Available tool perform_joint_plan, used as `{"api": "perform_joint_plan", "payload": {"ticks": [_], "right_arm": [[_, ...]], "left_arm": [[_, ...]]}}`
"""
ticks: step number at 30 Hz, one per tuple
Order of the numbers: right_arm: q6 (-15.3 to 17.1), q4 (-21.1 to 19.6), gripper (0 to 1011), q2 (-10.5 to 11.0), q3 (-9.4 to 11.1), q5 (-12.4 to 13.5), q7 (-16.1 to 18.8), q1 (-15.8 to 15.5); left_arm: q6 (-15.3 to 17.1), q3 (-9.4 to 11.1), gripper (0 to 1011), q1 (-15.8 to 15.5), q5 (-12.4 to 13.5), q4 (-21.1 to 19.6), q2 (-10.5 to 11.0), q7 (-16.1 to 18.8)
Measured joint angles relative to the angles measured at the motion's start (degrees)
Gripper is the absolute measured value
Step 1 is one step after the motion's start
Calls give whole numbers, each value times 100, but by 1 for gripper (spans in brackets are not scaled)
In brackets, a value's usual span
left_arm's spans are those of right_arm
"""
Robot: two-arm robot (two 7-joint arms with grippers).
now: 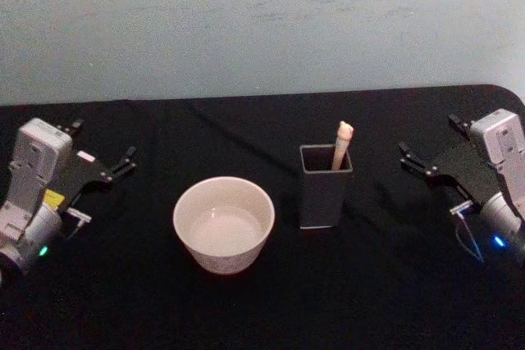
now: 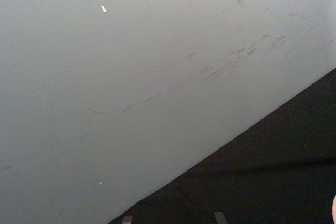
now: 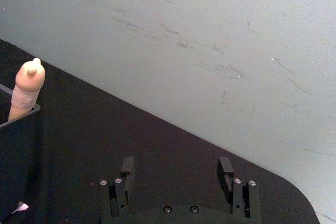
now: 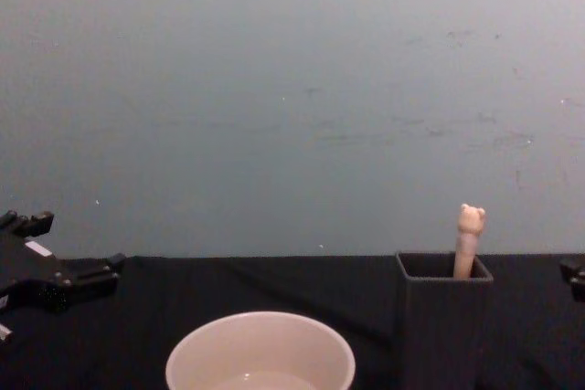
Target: Pick up the stirring spoon with one hand, stir inside the cup, then place it back in its original position.
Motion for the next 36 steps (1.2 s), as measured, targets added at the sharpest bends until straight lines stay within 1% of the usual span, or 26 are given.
{"api": "perform_joint_plan", "payload": {"ticks": [36], "right_arm": [[0, 0, 1002, 0, 0, 0, 0, 0]], "left_arm": [[0, 0, 1001, 0, 0, 0, 0, 0]]}}
